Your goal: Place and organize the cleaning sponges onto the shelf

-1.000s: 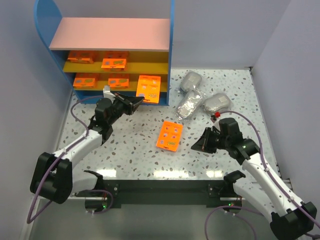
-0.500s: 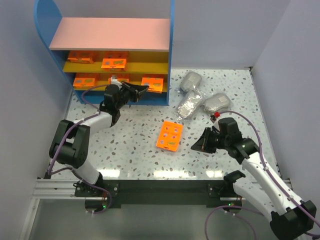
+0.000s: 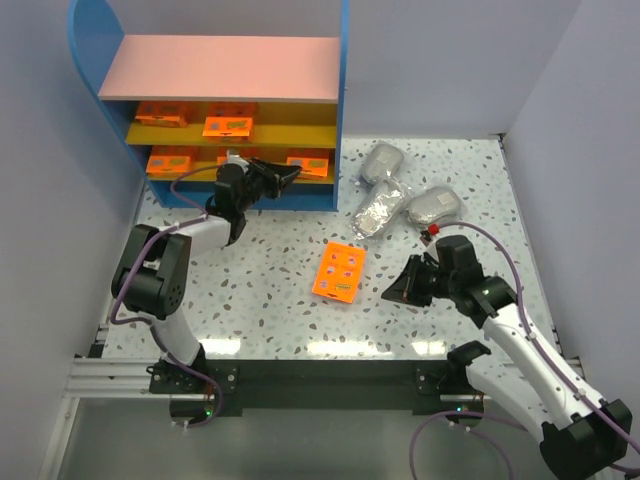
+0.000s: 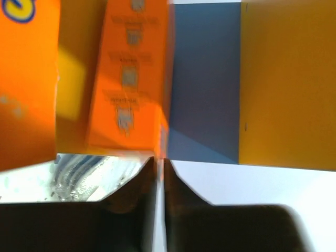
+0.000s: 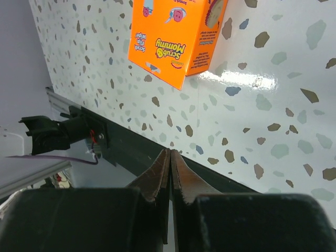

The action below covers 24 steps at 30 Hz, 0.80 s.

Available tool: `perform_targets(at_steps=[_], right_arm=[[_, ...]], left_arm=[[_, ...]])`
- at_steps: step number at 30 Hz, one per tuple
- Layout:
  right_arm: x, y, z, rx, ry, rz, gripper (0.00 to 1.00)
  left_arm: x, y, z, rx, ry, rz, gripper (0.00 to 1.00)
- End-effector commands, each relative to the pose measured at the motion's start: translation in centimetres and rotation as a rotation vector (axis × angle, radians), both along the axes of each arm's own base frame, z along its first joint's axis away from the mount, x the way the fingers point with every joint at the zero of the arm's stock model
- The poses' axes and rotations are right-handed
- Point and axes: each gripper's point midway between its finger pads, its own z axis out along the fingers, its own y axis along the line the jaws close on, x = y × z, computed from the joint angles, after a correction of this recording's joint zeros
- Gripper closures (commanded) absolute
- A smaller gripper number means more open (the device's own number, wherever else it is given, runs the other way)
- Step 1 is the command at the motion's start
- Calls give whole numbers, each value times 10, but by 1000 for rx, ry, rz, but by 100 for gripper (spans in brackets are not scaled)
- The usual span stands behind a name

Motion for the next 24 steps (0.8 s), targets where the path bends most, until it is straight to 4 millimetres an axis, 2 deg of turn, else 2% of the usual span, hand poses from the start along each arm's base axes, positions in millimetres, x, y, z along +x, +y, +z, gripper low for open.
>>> perform_targets(at_steps=[1,3,4,7,13,15,16,19,20,21,22,23,24], right_arm=[[7,2,1,10,-15,-11,94],[7,2,0,11,-12,-13,94],[8,3,0,14,-14,-11,93],[9,5,0,19,-12,-8,93],[11,5,-2,14,-10,-6,92],[10,4,-4,7,-9,-11,92],[10,3,-6,2,-7,-12,92],[9,-1,-19,-20,17,-29,93],[8,-1,-23,-25,25,-28,94],[7,-2,-30,-32,36,-30,98],[10,-3,-34,-41,33,-39,100],[9,-4,-41,-52,46,-44,100],[12,-4,-44,-54,36,-46,100]], left_arm=[[5,2,33,-33,-115,3,81],[0,2,32,-27,-112,1,65],[-1,3,30,-22,-108,6,54],[-8,5,30,-15,-111,13,42],[-24,6,26,-26,-97,1,39],[-39,6,28,-29,-95,-9,39],[-48,6,36,-31,-106,-17,39],[-79,0,13,33,-39,-68,39],[-95,-4,19,66,-64,-96,39],[-109,-5,1,102,-21,-119,38],[-128,-7,-5,134,3,-153,38],[-144,-5,-28,192,34,-178,38],[-156,-4,-40,223,59,-199,38]])
